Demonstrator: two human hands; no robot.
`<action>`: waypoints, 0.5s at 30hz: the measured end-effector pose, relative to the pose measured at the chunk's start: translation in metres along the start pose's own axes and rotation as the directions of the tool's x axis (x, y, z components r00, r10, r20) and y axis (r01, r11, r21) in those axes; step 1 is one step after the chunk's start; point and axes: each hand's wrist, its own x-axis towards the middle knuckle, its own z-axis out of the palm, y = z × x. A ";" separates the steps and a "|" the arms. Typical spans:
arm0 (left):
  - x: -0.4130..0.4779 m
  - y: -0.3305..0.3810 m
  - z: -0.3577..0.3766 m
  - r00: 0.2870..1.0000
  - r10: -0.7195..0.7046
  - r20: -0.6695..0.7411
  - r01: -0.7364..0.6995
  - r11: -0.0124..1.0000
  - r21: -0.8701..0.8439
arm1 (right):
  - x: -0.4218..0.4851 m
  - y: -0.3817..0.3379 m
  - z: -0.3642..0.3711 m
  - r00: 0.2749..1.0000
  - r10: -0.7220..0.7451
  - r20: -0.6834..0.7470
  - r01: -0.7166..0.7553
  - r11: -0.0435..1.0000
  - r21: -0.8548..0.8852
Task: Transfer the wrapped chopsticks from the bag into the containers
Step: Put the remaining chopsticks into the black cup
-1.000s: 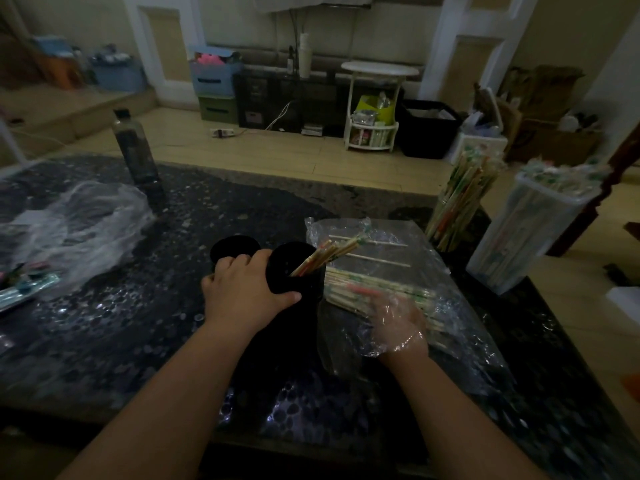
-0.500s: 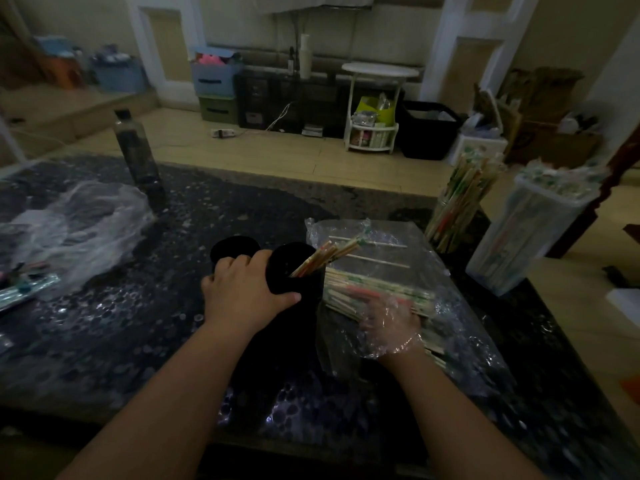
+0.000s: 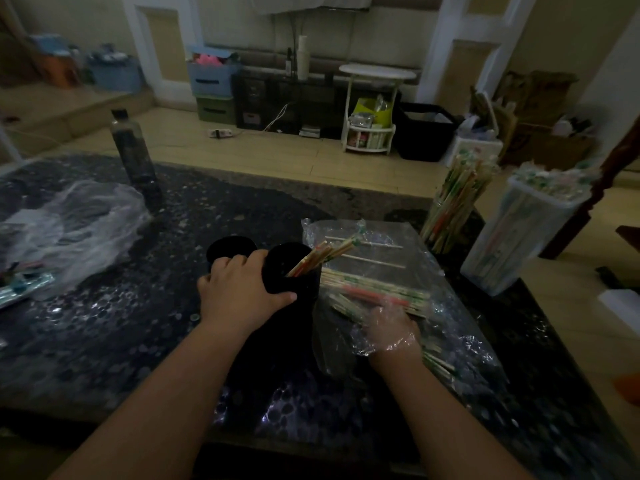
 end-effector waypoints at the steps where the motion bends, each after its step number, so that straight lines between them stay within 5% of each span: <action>1: 0.000 0.000 0.000 1.000 -0.001 -0.002 0.001 1.000 0.002 | 0.000 0.000 0.000 1.000 -0.015 -0.015 0.015 1.000 -0.006; 8: -0.001 0.001 0.000 1.000 -0.006 0.000 0.006 1.000 0.009 | -0.015 0.000 -0.015 0.990 -0.106 0.092 0.116 0.986 -0.122; 15: -0.001 0.003 -0.001 1.000 -0.016 0.007 0.016 1.000 0.001 | -0.034 -0.019 -0.053 0.991 -0.089 0.098 0.091 0.996 -0.017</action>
